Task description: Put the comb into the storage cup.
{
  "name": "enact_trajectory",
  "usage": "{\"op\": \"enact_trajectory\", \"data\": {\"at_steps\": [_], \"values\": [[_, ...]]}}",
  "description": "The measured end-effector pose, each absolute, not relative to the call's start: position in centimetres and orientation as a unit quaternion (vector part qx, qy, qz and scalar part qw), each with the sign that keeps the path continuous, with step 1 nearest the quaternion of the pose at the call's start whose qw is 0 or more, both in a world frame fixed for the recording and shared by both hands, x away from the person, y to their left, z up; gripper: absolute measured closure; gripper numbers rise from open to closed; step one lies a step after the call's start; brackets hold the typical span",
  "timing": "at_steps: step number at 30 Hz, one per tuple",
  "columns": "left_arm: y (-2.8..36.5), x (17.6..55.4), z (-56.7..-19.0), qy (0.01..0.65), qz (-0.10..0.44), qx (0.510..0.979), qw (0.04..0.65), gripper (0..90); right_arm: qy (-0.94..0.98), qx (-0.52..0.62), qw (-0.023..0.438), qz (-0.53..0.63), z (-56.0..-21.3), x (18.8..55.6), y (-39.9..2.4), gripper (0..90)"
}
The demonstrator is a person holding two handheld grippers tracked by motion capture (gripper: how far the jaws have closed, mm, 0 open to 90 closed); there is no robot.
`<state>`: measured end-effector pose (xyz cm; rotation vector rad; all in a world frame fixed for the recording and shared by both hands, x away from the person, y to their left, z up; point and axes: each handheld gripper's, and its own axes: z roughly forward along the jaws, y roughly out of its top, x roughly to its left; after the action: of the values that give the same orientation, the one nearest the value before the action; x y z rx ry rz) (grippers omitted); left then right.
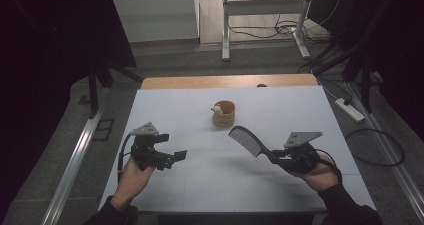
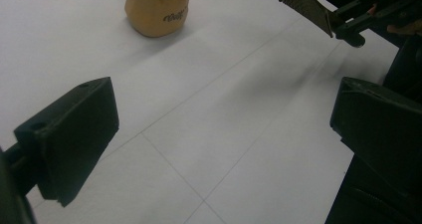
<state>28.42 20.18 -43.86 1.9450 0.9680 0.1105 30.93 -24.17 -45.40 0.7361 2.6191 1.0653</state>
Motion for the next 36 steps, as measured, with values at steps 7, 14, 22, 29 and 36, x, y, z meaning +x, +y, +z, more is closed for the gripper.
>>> {"op": "enact_trajectory", "data": {"at_steps": [7,14,22,29,36], "values": [[19.5,28.9,-43.6,0.387,0.041,0.792,0.470,0.0,0.891,0.235,0.115,0.370,-45.3,30.7,-23.7,72.8],[19.0,29.5,-43.4,0.377,0.029,0.794,0.476,0.0,0.892,0.227,0.114,0.374,-45.2,30.5,-23.3,72.8],[18.1,30.3,-43.3,0.365,0.014,0.799,0.478,0.0,0.892,0.214,0.116,0.381,-45.2,30.2,-22.8,72.8],[17.1,30.9,-43.2,0.354,0.001,0.802,0.482,0.0,0.892,0.200,0.120,0.386,-45.1,29.8,-22.3,72.8],[16.3,31.7,-43.1,0.346,-0.010,0.801,0.488,0.0,0.892,0.192,0.120,0.390,-45.1,29.5,-21.8,72.8]]}}
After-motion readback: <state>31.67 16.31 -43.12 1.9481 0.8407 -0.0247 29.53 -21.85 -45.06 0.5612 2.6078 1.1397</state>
